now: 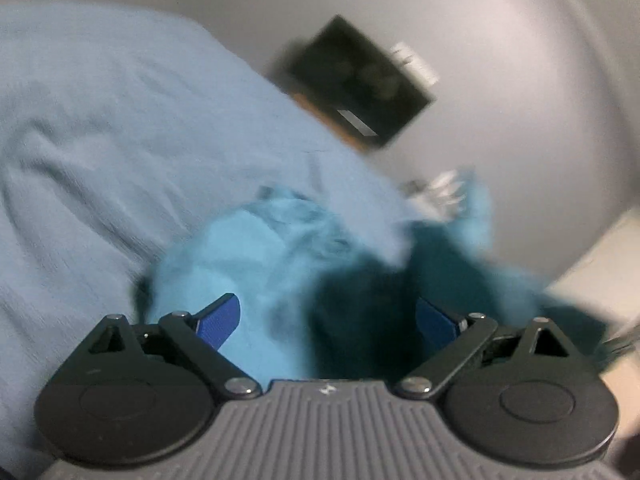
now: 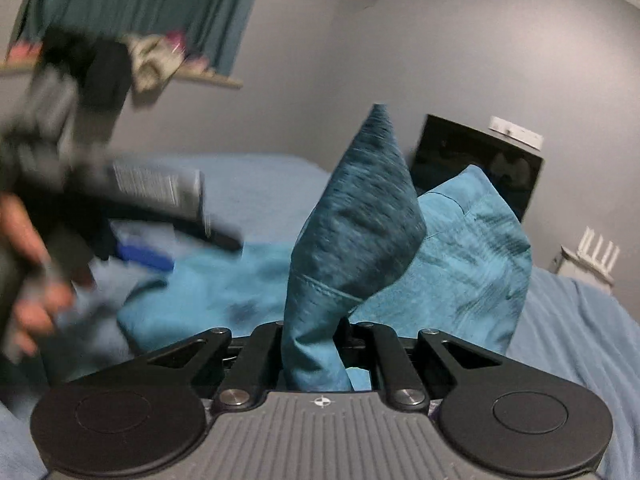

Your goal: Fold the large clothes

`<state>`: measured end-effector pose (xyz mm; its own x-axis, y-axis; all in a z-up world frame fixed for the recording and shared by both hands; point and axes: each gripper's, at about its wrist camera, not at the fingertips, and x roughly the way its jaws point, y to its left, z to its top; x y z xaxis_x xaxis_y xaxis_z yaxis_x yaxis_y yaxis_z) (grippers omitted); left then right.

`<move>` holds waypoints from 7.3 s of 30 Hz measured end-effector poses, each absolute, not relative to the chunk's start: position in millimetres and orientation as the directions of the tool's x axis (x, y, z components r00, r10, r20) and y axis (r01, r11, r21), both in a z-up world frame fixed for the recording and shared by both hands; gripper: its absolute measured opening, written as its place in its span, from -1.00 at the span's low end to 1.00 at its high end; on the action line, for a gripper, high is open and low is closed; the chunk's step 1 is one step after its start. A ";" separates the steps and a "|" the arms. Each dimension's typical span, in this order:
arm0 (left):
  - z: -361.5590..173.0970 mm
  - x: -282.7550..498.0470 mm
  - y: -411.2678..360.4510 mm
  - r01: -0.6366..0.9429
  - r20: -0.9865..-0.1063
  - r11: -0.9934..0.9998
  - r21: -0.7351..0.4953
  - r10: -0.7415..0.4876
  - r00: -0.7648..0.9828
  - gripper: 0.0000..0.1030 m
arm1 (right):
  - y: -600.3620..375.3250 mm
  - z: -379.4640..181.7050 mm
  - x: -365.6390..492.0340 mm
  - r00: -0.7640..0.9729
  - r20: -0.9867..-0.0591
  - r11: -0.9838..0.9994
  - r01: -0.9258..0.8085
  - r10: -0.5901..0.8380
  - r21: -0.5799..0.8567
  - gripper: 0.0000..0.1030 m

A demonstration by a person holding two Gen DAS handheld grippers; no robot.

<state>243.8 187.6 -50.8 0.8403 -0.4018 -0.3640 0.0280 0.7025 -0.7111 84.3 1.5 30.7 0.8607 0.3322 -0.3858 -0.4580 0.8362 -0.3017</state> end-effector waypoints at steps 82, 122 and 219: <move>-131.2 266.1 211.5 -0.318 -0.623 0.716 -0.621 -0.205 0.755 -0.73 | -431.3 -63.2 294.8 0.559 -0.307 0.445 -0.125 0.770 0.887 0.82; -119.2 303.0 18.7 0.195 -0.648 0.879 -0.435 -0.456 0.611 -0.78 | -578.0 64.0 196.1 0.856 -0.504 0.882 0.148 0.112 0.448 0.37; 3.3 484.1 -217.0 0.523 -0.575 0.852 0.023 -0.417 0.704 0.15 | -532.7 10.1 9.1 0.901 -0.332 0.950 -0.208 0.279 0.233 0.14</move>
